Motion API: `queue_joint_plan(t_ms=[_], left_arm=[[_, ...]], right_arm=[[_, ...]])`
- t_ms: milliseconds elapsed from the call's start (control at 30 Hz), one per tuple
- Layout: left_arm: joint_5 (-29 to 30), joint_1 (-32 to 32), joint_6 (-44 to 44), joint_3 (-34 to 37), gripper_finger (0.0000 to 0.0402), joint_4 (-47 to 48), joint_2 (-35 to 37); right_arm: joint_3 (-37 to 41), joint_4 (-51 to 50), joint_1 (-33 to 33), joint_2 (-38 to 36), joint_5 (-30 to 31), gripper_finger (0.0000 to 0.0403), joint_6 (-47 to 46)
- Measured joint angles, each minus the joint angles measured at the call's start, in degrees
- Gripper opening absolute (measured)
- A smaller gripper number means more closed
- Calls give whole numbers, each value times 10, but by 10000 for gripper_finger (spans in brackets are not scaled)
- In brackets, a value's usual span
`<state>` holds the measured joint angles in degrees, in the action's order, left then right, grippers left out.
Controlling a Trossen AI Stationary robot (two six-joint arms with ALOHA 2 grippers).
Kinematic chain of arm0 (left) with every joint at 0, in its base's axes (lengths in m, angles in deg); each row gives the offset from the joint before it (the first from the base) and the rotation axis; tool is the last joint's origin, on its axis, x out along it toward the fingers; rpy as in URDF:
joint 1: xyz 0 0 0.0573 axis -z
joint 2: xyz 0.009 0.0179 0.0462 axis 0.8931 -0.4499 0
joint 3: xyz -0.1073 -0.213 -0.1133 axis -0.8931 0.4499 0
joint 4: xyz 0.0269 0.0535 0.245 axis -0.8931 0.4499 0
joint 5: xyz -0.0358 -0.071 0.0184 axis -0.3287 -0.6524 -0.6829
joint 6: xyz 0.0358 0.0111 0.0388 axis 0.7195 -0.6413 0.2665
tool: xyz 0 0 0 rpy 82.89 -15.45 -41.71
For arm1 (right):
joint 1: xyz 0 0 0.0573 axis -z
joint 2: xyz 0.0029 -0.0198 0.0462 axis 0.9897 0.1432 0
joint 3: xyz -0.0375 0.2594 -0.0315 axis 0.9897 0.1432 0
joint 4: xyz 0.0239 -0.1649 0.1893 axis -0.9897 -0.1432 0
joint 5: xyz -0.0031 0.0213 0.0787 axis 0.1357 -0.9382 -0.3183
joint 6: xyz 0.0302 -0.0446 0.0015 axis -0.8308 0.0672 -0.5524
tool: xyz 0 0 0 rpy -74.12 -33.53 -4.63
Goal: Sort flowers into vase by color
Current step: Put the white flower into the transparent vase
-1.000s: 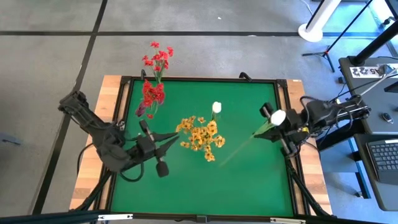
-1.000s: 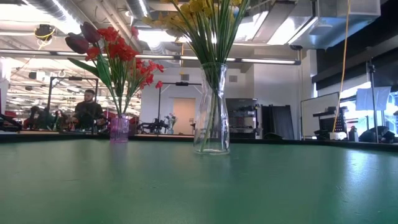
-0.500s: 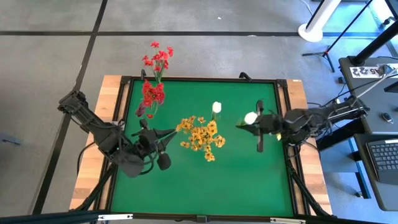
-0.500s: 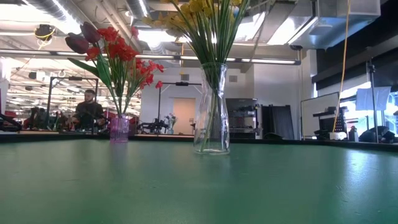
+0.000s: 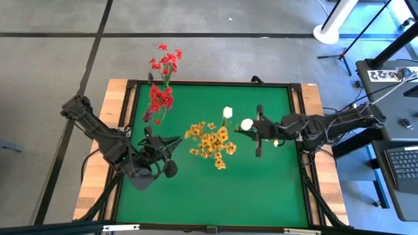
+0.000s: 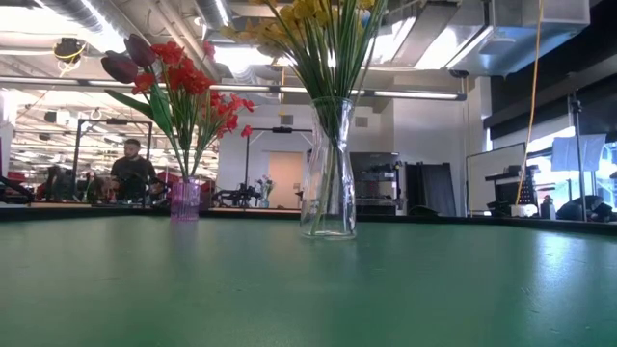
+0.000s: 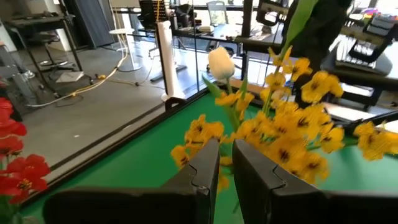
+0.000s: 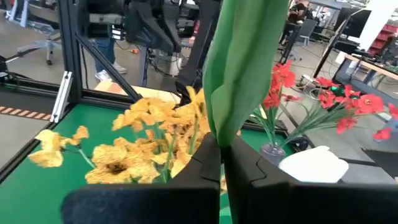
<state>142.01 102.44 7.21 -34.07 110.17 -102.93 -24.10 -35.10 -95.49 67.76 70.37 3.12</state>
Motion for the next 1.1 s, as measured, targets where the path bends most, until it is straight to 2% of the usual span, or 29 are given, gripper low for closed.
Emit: queue_joint_plan(t_ms=[200,333,633,1100], left_arm=[[-3,0,-19,44,42,-2,0],[-26,0,-82,73,42,-2,0],[-39,0,-104,83,42,-5,0],[-51,0,-104,83,42,-16,0]], right_arm=[[-30,-15,-1,-4,-14,0,-2],[-45,-16,-1,-4,-49,0,-6],[-48,-20,-1,1,-66,0,-28],[-48,-31,-1,107,-66,0,-37]])
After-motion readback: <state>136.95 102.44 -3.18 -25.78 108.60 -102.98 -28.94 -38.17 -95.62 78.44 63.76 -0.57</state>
